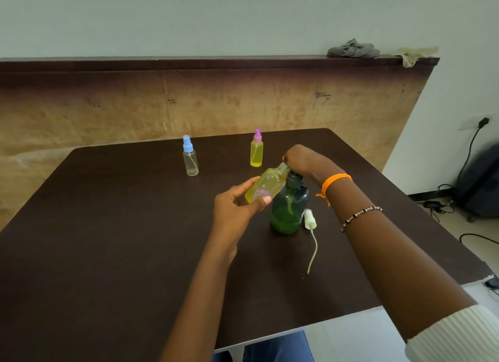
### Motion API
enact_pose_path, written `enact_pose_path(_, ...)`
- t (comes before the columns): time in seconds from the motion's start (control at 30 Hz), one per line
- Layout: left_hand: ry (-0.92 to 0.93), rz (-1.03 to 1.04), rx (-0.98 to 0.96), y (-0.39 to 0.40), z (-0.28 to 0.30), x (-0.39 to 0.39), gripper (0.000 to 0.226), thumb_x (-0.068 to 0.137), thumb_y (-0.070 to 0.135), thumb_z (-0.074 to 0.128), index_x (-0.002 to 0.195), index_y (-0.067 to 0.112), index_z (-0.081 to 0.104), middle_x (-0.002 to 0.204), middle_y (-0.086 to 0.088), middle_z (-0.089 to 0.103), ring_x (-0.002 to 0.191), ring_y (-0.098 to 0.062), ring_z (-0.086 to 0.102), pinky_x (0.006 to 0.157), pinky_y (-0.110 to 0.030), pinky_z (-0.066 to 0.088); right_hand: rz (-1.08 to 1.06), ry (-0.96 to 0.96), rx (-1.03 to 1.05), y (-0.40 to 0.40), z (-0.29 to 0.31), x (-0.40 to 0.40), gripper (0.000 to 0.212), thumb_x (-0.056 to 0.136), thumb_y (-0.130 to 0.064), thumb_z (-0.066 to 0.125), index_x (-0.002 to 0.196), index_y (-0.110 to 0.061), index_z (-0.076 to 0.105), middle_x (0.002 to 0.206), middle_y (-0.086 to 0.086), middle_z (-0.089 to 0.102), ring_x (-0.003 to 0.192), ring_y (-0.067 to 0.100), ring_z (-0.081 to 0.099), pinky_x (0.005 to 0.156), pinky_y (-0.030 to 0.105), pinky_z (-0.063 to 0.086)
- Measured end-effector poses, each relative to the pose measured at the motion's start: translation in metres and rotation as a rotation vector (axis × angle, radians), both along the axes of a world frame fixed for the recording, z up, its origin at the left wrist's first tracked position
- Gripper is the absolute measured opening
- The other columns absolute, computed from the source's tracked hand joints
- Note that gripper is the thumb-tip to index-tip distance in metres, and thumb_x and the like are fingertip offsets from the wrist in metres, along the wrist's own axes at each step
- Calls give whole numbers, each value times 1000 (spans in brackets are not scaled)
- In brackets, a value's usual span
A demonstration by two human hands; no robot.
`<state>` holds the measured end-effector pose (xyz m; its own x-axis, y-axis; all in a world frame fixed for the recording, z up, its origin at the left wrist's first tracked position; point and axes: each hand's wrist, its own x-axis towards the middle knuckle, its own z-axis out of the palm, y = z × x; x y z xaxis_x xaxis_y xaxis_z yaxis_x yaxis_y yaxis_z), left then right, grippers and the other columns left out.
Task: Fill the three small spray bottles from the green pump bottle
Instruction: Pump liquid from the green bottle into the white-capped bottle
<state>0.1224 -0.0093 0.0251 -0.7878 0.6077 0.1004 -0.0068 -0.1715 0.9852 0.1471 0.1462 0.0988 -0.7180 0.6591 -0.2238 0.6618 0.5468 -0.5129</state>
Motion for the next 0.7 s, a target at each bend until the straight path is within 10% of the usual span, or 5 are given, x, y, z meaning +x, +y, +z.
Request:
enact_pose_path(0.2, 6, -1, -15, -1, 1, -1, 45, 76, 4, 75, 116, 22, 65, 111, -4, 68, 94, -7, 63, 69, -7, 47, -41, 61, -128, 0, 4, 0, 36, 97, -8, 33, 128, 2, 48, 90, 12, 48, 90, 24, 45, 75, 31, 47)
enact_pose_path(0.37, 19, 7, -12, 0, 1, -2, 46, 76, 5, 75, 115, 26, 65, 112, -6, 68, 94, -11, 60, 70, -8, 49, -16, 50, -92, 1, 3, 1, 24, 97, -8, 35, 79, -10, 51, 80, 9, 53, 68, 20, 50, 63, 26, 44)
enact_pose_path(0.53, 8, 6, 2, 2, -2, -1, 47, 75, 1, 74, 114, 24, 65, 112, -5, 68, 93, -6, 63, 72, -9, 49, -8, 3, -27, 2, -1, 1, 31, 96, -3, 36, 116, 7, 57, 117, 16, 59, 92, 27, 51, 74, 30, 43)
enact_pose_path(0.7, 14, 1, -2, 1, 0, -2, 47, 75, 1, 74, 118, 17, 64, 112, -5, 68, 94, -6, 64, 69, -7, 48, -31, 110, -212, 3, 3, -1, 38, 98, -10, 33, 131, 2, 46, 90, 10, 49, 71, 21, 47, 58, 25, 42)
